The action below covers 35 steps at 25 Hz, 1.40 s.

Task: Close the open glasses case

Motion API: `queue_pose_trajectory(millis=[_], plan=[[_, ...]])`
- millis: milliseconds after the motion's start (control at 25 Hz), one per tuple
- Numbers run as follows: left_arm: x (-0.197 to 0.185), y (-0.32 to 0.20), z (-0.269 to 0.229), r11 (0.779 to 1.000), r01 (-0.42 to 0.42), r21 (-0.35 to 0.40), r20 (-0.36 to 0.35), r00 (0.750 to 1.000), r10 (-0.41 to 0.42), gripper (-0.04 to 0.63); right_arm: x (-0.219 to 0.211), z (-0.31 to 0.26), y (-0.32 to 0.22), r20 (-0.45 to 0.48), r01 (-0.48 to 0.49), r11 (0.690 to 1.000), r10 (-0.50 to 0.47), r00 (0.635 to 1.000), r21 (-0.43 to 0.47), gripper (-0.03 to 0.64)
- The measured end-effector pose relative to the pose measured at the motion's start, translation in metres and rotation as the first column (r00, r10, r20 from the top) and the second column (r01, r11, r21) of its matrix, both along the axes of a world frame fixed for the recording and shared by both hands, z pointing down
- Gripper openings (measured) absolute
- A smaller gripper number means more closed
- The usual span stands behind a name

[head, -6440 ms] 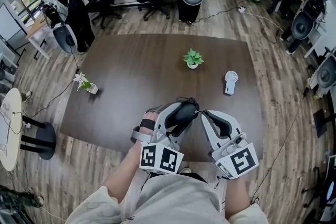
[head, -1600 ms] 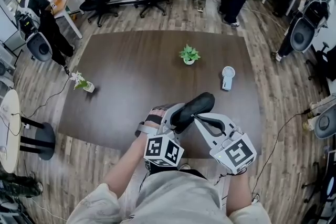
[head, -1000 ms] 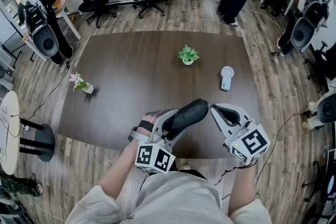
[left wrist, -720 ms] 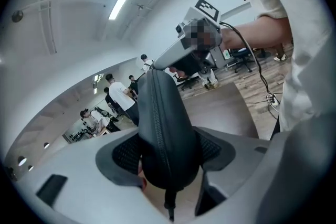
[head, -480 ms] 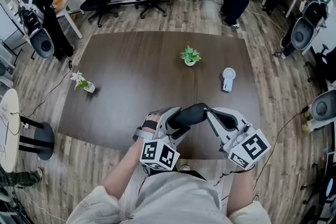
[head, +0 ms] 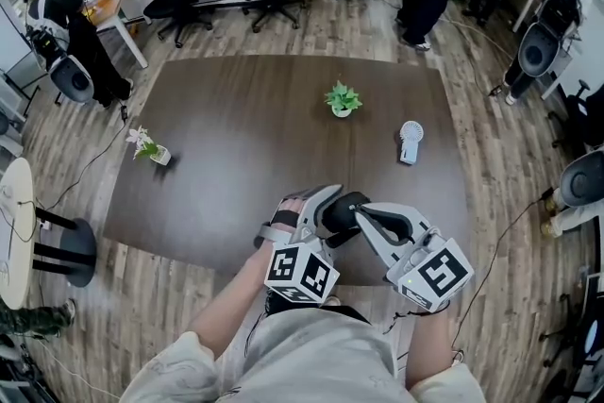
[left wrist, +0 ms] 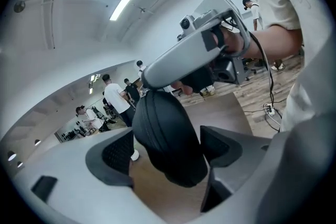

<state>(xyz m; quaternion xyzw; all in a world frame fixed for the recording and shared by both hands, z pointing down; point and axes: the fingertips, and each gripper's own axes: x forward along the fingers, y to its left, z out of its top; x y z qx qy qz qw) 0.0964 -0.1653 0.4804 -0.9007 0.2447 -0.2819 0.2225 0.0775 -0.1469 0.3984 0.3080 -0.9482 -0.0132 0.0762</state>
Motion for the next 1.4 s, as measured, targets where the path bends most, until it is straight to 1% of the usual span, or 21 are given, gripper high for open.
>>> queue_pose_trajectory(millis=[160, 320, 480, 600, 760, 920, 1080, 1160, 1240, 1320, 1400], plan=[[0.005, 0.0, -0.002, 1.0, -0.001, -0.001, -0.001, 1.0, 0.001, 0.393, -0.011, -0.002, 0.007, -0.016, 0.031, 0.999, -0.031, 0.999, 0.007, 0.002], [0.005, -0.002, -0.007, 1.0, 0.005, 0.025, -0.021, 1.0, -0.005, 0.353, -0.02, -0.004, 0.014, -0.012, 0.051, 0.999, -0.051, 0.999, 0.016, 0.002], [0.002, 0.001, -0.01, 0.999, -0.005, 0.037, -0.055, 0.998, 0.007, 0.325, -0.019, -0.005, 0.017, -0.036, 0.06, 0.998, -0.059, 0.998, 0.027, 0.002], [-0.004, 0.001, -0.008, 0.999, -0.002, 0.042, -0.063, 0.998, 0.004, 0.304, -0.02, -0.008, 0.017, -0.049, 0.067, 0.997, -0.065, 0.997, 0.041, 0.002], [-0.014, 0.001, -0.008, 0.999, 0.009, 0.04, -0.076, 0.997, -0.006, 0.276, -0.014, -0.006, 0.015, -0.063, 0.056, 0.998, -0.054, 0.997, 0.03, 0.003], [-0.019, 0.003, -0.01, 0.998, 0.01, 0.063, -0.073, 0.997, -0.006, 0.268, -0.012, -0.005, 0.015, -0.063, 0.063, 0.998, -0.062, 0.996, 0.024, 0.003], [-0.024, 0.006, -0.017, 0.995, 0.016, 0.096, -0.081, 0.997, -0.009, 0.267, -0.004, -0.008, 0.01, -0.055, 0.045, 0.999, -0.043, 0.998, 0.026, 0.005], [-0.027, 0.01, -0.022, 0.993, 0.011, 0.12, -0.092, 0.996, 0.0, 0.267, 0.002, -0.008, 0.007, -0.045, 0.039, 0.999, -0.038, 0.998, 0.02, 0.006], [-0.027, 0.016, -0.029, 0.989, -0.002, 0.145, -0.117, 0.993, 0.019, 0.267, 0.006, -0.007, 0.005, -0.017, 0.042, 0.999, -0.042, 0.999, 0.005, 0.006], [-0.027, 0.023, -0.038, 0.985, -0.014, 0.17, -0.146, 0.989, 0.039, 0.267, 0.01, -0.007, 0.002, 0.022, 0.045, 0.999, -0.045, 0.999, -0.013, 0.008], [-0.028, 0.029, -0.046, 0.981, -0.021, 0.195, -0.175, 0.983, 0.055, 0.267, 0.01, -0.008, 0.003, 0.08, 0.066, 0.997, -0.063, 0.995, -0.034, 0.009]])
